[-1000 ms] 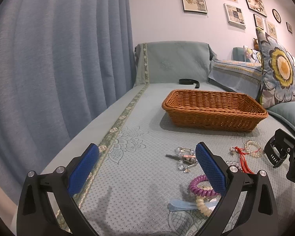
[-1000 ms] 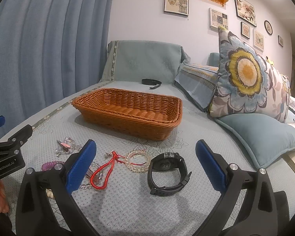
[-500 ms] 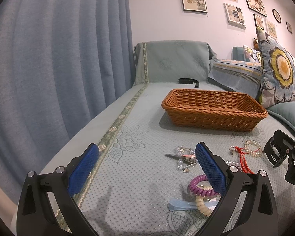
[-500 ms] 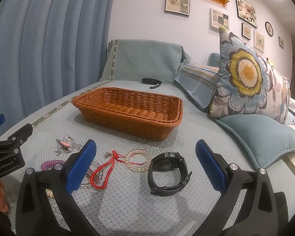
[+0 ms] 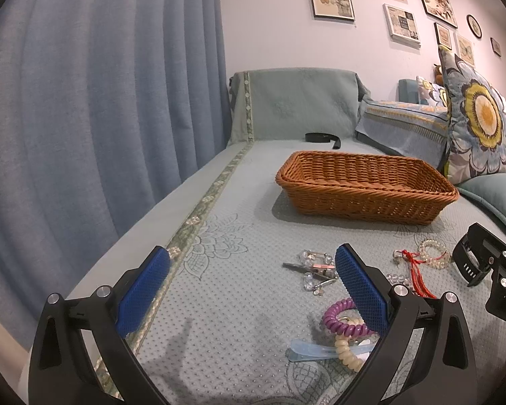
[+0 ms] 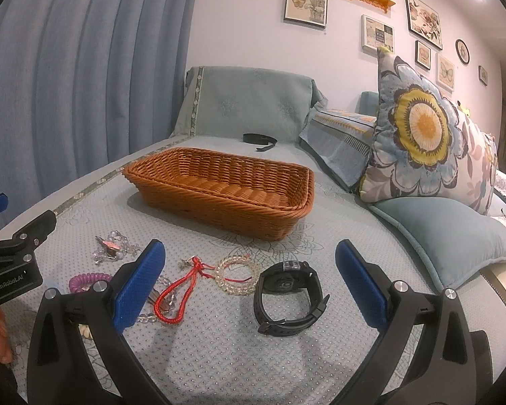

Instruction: Organize jewelry

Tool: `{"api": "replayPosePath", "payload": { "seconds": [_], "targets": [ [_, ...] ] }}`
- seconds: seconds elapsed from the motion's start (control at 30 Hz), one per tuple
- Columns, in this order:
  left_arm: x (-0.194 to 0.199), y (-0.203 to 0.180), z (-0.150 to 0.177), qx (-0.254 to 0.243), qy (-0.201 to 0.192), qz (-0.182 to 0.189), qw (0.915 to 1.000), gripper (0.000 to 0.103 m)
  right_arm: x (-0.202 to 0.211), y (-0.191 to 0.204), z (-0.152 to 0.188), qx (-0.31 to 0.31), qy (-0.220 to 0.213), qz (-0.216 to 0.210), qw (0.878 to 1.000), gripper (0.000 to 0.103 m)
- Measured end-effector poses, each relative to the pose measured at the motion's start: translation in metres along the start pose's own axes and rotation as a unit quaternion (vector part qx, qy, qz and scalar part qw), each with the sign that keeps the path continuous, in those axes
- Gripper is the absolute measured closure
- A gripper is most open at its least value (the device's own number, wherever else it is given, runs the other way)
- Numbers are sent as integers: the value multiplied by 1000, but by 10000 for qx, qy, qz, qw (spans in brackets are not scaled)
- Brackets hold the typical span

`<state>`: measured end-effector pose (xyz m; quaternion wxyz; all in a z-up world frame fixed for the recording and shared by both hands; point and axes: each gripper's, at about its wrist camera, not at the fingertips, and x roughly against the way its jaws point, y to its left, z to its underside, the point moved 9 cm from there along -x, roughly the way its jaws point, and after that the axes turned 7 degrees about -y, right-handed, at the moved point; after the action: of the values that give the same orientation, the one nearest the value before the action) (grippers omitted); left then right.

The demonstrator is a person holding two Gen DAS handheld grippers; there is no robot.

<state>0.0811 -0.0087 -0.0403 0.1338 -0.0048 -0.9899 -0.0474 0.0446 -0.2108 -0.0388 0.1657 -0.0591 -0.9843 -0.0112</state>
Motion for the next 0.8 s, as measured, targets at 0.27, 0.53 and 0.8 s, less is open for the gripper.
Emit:
{"api": "replayPosePath", "payload": {
  "seconds": [0.27,0.53,0.8],
  "targets": [
    [0,-1,-1,-5,1,0,10000,8,1,0,0,88,8,31,10000,7],
    [0,-1,0,-8,5,4,10000,8,0,1,0,96,14,35,9999,7],
    [0,-1,0,5,21,26,10000,8,0,2,0,98,15,31,9999,7]
  ]
}}
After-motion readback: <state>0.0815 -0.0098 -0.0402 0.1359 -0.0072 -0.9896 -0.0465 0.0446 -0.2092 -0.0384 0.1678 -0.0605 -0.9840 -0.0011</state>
